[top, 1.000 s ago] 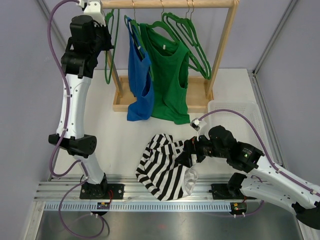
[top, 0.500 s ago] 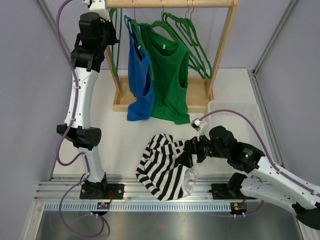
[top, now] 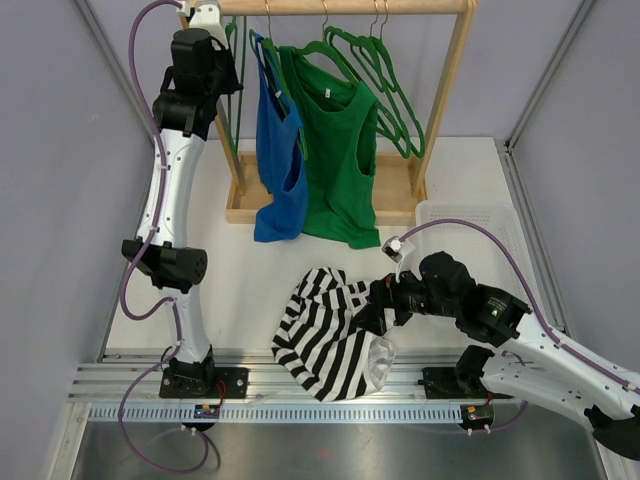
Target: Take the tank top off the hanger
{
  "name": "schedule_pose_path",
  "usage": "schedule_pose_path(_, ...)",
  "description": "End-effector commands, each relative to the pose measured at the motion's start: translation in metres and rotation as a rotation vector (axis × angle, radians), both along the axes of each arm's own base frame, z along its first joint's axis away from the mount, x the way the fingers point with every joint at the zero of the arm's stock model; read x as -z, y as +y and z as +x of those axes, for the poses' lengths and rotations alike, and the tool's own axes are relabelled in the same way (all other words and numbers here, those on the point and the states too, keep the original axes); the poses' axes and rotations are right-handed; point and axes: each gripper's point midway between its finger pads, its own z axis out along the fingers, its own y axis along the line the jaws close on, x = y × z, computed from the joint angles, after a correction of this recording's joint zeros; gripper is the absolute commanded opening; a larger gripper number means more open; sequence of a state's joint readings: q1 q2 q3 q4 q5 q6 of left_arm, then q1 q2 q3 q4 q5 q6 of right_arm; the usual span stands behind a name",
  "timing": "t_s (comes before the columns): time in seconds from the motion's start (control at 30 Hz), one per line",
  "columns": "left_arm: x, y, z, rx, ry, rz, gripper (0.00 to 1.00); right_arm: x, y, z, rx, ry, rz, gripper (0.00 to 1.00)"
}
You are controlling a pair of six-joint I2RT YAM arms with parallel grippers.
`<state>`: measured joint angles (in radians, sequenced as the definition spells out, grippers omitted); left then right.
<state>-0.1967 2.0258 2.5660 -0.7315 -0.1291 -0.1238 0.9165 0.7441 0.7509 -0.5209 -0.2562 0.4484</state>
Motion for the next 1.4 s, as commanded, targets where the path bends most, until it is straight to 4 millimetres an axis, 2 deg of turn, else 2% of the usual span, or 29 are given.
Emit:
schedule_pose_path(0.0, -0.018, 0.015, -0.017, -0.036, -0.018, 0.015, 0.00, -0.007, 0.002, -0.004, -0.027, -0.016, 0.024, 0.99)
schedule_pose_path(0.1, -0.015, 0.013, -0.026, -0.020, 0.000, 0.009, 0.00, -0.008, 0.004, -0.004, -0.029, -0.013, 0.035, 1.00)
schedule_pose_path(0.17, -0.022, 0.012, -0.035, -0.007, -0.010, -0.006, 0.10, -0.008, 0.005, -0.003, -0.026, -0.012, 0.038, 0.99)
schedule_pose_path(0.23, -0.031, 0.012, -0.045, -0.005, -0.021, -0.021, 0.33, -0.007, 0.006, -0.002, -0.026, -0.012, 0.037, 0.99)
schedule_pose_path(0.3, -0.038, 0.012, -0.053, 0.003, -0.027, -0.033, 0.44, -0.007, 0.007, -0.001, -0.022, -0.013, 0.036, 0.99)
schedule_pose_path(0.33, -0.040, 0.013, -0.057, 0.001, -0.030, -0.037, 0.58, -0.008, 0.008, -0.001, -0.025, -0.014, 0.039, 1.00)
schedule_pose_path(0.43, -0.050, 0.018, -0.074, -0.011, -0.040, -0.040, 0.76, -0.009, 0.011, 0.002, -0.023, -0.023, 0.047, 1.00)
schedule_pose_path(0.47, -0.062, 0.021, -0.090, -0.013, -0.064, -0.044, 0.99, -0.008, 0.013, 0.003, -0.026, -0.022, 0.045, 1.00)
schedule_pose_path(0.57, -0.051, 0.028, -0.107, -0.042, -0.025, -0.053, 0.99, 0.000, 0.021, 0.015, -0.016, -0.021, 0.002, 0.99)
schedule_pose_path(0.6, -0.061, 0.033, -0.126, -0.055, -0.047, -0.072, 0.99, 0.000, 0.024, 0.022, 0.004, -0.030, -0.020, 0.99)
schedule_pose_path(0.63, -0.045, 0.035, -0.133, -0.068, -0.006, -0.074, 0.99, 0.017, 0.028, 0.031, 0.021, 0.002, -0.085, 0.99)
schedule_pose_path(0.67, -0.043, 0.041, -0.141, -0.097, -0.007, -0.081, 0.99, 0.023, 0.030, 0.036, 0.032, 0.007, -0.116, 0.99)
schedule_pose_path(0.7, -0.057, 0.047, -0.166, -0.111, -0.048, -0.111, 0.99, 0.025, 0.032, 0.045, 0.059, -0.006, -0.146, 0.99)
schedule_pose_path(0.73, -0.050, 0.050, -0.175, -0.123, -0.036, -0.117, 0.99, 0.041, 0.036, 0.049, 0.064, 0.009, -0.202, 1.00)
schedule_pose_path(0.77, -0.028, 0.055, -0.178, -0.155, 0.009, -0.113, 0.99, 0.045, 0.039, 0.052, 0.076, 0.001, -0.225, 0.99)
schedule_pose_path(0.83, -0.027, 0.060, -0.209, -0.164, -0.019, -0.153, 0.99, 0.053, 0.045, 0.064, 0.113, -0.020, -0.274, 0.99)
schedule_pose_path(0.87, 0.000, 0.060, -0.214, -0.169, 0.030, -0.153, 0.99, 0.056, 0.051, 0.062, 0.100, -0.024, -0.284, 1.00)
schedule_pose_path(0.9, 0.007, 0.060, -0.222, -0.170, 0.036, -0.170, 0.99, 0.055, 0.054, 0.069, 0.118, -0.053, -0.306, 1.00)
schedule_pose_path(0.93, 0.003, 0.064, -0.242, -0.167, 0.002, -0.186, 0.99, 0.068, 0.057, 0.070, 0.117, -0.045, -0.355, 0.99)
schedule_pose_path(0.97, 0.034, 0.064, -0.245, -0.175, 0.059, -0.177, 0.99, 0.073, 0.061, 0.069, 0.112, -0.055, -0.388, 0.99)
schedule_pose_path(1.0, 0.042, 0.065, -0.251, -0.177, 0.065, -0.179, 0.99, 0.072, 0.060, 0.074, 0.133, -0.080, -0.428, 0.99)
schedule_pose_path(1.03, 0.043, 0.069, -0.267, -0.176, 0.040, -0.187, 0.99, 0.088, 0.061, 0.075, 0.132, -0.070, -0.490, 1.00)
schedule_pose_path(1.07, 0.052, 0.069, -0.272, -0.175, 0.049, -0.182, 0.99, 0.094, 0.061, 0.076, 0.136, -0.071, -0.523, 1.00)
schedule_pose_path(1.1, 0.073, 0.070, -0.276, -0.173, 0.087, -0.156, 0.99, 0.097, 0.061, 0.077, 0.147, -0.086, -0.559, 0.99)
schedule_pose_path(1.17, 0.079, 0.076, -0.290, -0.179, 0.067, -0.144, 0.99, 0.116, 0.064, 0.076, 0.129, -0.076, -0.613, 0.99)
schedule_pose_path(1.2, 0.099, 0.077, -0.292, -0.179, 0.100, -0.117, 0.99, 0.121, 0.069, 0.073, 0.111, -0.064, -0.609, 1.00)
schedule_pose_path(1.3, 0.112, 0.081, -0.303, -0.168, 0.086, -0.079, 0.99, 0.146, 0.074, 0.067, 0.069, -0.032, -0.647, 0.99)
schedule_pose_path(1.33, 0.131, 0.082, -0.304, -0.175, 0.115, -0.061, 0.99, 0.157, 0.074, 0.064, 0.058, -0.022, -0.673, 0.99)
schedule_pose_path(1.37, 0.135, 0.086, -0.304, -0.192, 0.109, -0.053, 0.99, 0.162, 0.072, 0.063, 0.063, -0.022, -0.690, 1.00)
